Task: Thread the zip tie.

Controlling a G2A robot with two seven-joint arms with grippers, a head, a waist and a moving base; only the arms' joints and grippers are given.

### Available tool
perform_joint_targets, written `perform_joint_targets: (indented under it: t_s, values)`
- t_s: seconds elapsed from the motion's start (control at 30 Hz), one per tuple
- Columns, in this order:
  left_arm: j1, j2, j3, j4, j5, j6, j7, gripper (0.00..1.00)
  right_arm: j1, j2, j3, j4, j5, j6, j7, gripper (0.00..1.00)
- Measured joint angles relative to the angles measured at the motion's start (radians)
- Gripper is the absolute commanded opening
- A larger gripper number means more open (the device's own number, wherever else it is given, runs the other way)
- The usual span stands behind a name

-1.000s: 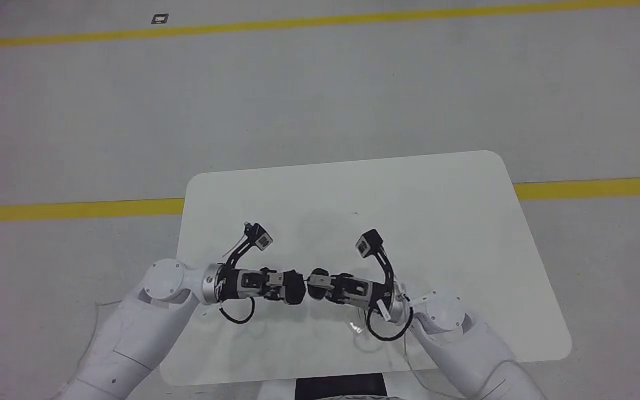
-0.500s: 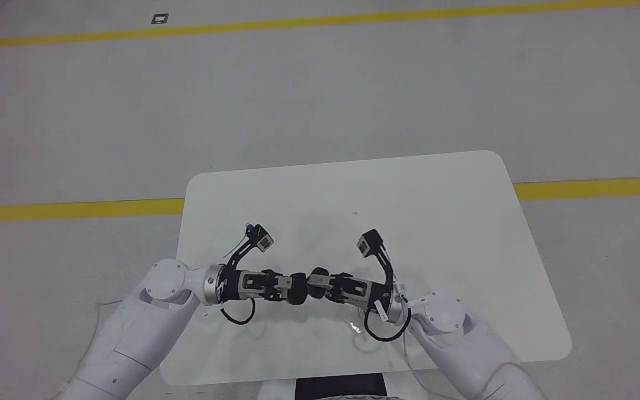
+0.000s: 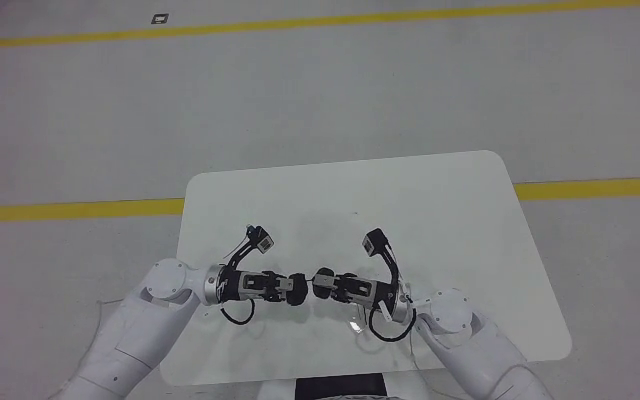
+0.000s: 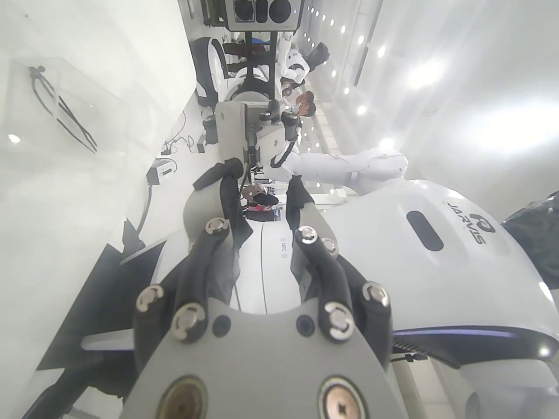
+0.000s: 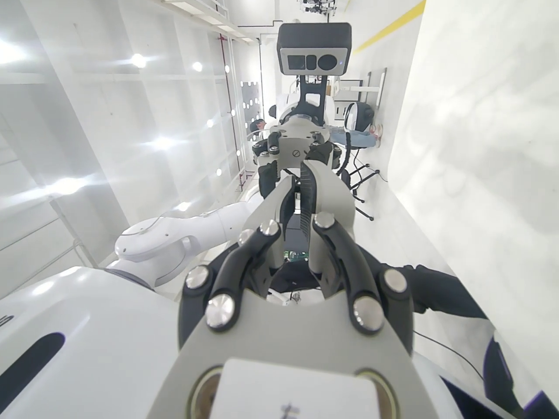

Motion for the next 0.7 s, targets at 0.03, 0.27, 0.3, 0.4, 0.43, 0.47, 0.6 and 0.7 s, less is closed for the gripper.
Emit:
perform_joint_targets:
  t_s: [0.03,0.27,0.3,0.4,0.43,0.47,0.6,0.7]
  values:
    - [-0.001,0.0,0.001,0.001,0.0,0.0,0.0,0.2,-0.001,0.001,0.001,-0.001,-0.001,0.003,0.002,0.0]
    - [-0.01,0.0,0.011,0.012,0.0,-0.001,-0.002,0.15,0.002,0.007,-0.004,-0.001,-0.008,0.016,0.02,0.0]
    - [-0.011,0.0,0.012,0.013,0.0,0.0,-0.003,0.15,0.002,0.007,-0.004,-0.001,-0.007,0.016,0.02,0.0]
    - [-0.013,0.0,0.015,0.014,0.001,0.001,-0.004,0.13,0.004,0.008,-0.008,0.0,-0.007,0.016,0.024,0.0]
    - [-0.014,0.0,0.016,0.014,0.001,0.0,-0.004,0.13,0.004,0.009,-0.009,0.0,-0.007,0.015,0.025,0.0]
    - [-0.013,0.0,0.017,0.015,0.0,-0.001,-0.003,0.13,0.004,0.009,-0.01,0.0,-0.006,0.014,0.025,0.0]
    - [-0.011,0.001,0.02,0.018,0.001,-0.004,-0.001,0.11,0.004,0.011,-0.014,-0.002,-0.004,0.008,0.026,0.0]
    - [-0.012,0.002,0.022,0.018,0.002,-0.002,0.0,0.11,0.004,0.013,-0.017,-0.003,-0.004,0.004,0.031,0.0]
